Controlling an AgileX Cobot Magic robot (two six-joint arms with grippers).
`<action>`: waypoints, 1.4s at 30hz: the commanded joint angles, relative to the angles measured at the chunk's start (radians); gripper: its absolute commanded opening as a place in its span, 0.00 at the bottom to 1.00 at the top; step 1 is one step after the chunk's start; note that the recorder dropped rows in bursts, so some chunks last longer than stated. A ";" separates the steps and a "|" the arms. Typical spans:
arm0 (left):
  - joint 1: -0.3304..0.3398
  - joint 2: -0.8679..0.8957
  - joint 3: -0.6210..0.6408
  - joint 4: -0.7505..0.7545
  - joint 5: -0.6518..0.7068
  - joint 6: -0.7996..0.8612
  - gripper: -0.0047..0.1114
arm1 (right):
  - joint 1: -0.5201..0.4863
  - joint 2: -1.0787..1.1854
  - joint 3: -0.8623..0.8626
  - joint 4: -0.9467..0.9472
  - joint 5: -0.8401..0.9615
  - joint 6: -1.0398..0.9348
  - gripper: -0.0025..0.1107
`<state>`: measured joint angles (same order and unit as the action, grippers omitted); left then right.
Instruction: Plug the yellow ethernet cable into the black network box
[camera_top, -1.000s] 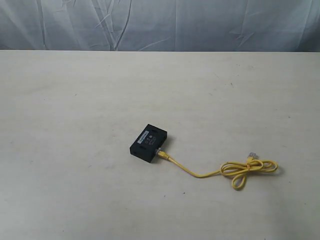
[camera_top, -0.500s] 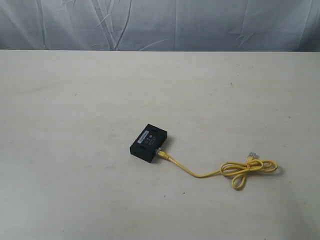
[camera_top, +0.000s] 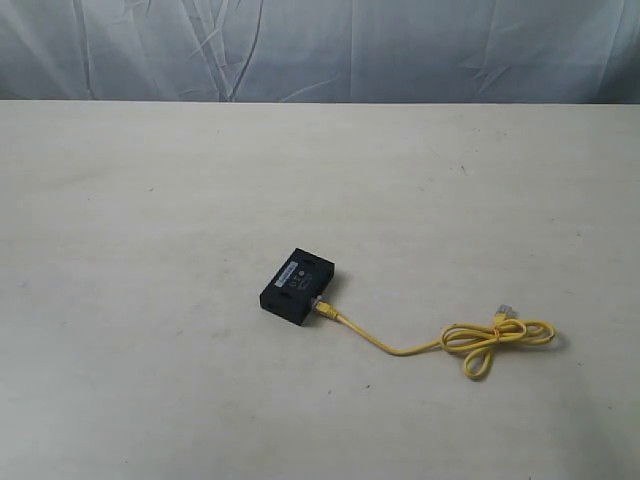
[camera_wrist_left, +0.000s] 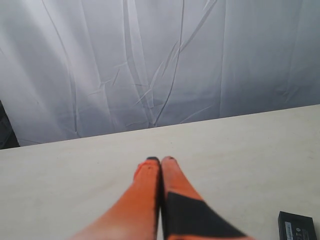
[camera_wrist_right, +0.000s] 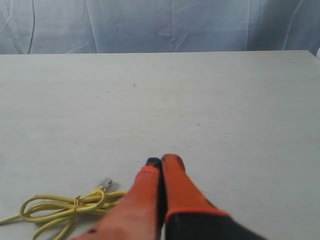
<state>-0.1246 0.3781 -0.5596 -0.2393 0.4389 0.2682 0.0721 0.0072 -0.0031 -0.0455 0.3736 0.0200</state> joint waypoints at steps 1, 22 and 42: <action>0.003 -0.005 0.002 -0.004 -0.008 0.000 0.04 | -0.007 -0.007 0.003 -0.007 -0.016 -0.001 0.02; 0.105 -0.374 0.432 0.156 -0.099 0.003 0.04 | -0.007 -0.007 0.003 -0.007 -0.016 -0.001 0.02; 0.105 -0.378 0.560 0.208 -0.177 -0.150 0.04 | -0.007 -0.007 0.003 -0.007 -0.016 -0.001 0.02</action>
<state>-0.0202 0.0050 -0.0053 -0.0304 0.2758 0.2008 0.0721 0.0058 -0.0025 -0.0455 0.3716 0.0200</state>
